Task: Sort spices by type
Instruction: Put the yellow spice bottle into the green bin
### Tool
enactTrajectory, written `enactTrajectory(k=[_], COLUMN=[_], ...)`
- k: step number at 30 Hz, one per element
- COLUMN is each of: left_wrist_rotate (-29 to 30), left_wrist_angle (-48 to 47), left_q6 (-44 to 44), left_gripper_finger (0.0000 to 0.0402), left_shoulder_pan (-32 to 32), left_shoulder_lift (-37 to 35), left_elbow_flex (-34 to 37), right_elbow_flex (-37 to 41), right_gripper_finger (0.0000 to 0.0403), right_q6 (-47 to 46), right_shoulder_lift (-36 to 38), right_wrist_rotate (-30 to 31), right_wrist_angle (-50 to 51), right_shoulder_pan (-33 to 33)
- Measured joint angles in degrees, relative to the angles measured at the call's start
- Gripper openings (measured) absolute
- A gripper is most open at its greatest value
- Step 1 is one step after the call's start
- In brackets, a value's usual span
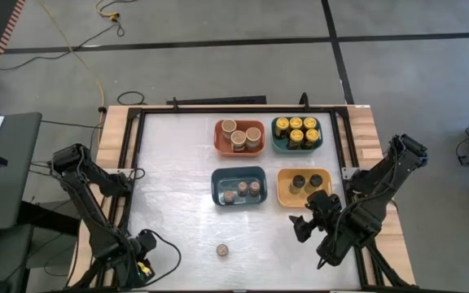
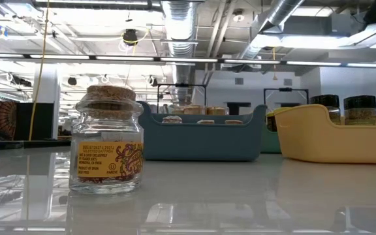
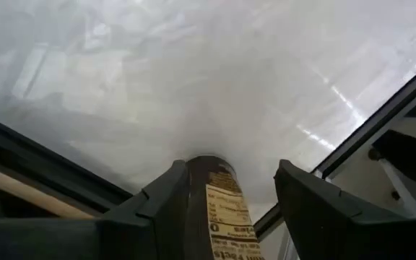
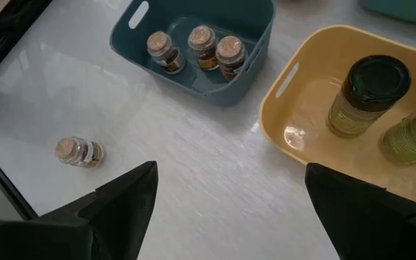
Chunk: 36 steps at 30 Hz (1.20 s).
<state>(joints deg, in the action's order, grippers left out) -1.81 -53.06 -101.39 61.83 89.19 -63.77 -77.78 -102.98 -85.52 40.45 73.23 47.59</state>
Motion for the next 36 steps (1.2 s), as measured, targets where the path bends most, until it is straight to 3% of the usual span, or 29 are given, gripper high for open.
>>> enactTrajectory(k=[7,12,23,29,36], left_wrist_rotate=[2.47,-0.2,-0.93,-0.93,-3.78], left_wrist_angle=[0.09,-0.51,-2.76,2.23,2.69], left_q6=[3.18,6.68,20.14,13.25,18.51], left_gripper_finger=[0.0194,0.0213,0.0392,0.0374,0.0372], left_shoulder_pan=[-1.2,-3.07,-5.93,-5.95,-4.09], left_shoulder_lift=[0.0,0.0,-0.02,-0.02,-0.02], left_elbow_flex=[0.0,0.0,0.0,0.0,0.0], right_elbow_flex=[0.0,0.0,0.0,0.0,0.0], right_gripper_finger=[0.0376,0.0376,0.0376,0.0376,0.0376], right_q6=[0.17,0.17,0.15,0.11,-0.01], right_shoulder_lift=[0.0,0.0,0.0,0.0,0.0], right_wrist_rotate=[-0.02,-0.02,-0.04,-0.07,-0.07], right_wrist_angle=[-0.15,-0.22,-0.48,-0.46,-0.42], right_shoulder_pan=[0.0,0.0,0.0,0.0,-0.11])
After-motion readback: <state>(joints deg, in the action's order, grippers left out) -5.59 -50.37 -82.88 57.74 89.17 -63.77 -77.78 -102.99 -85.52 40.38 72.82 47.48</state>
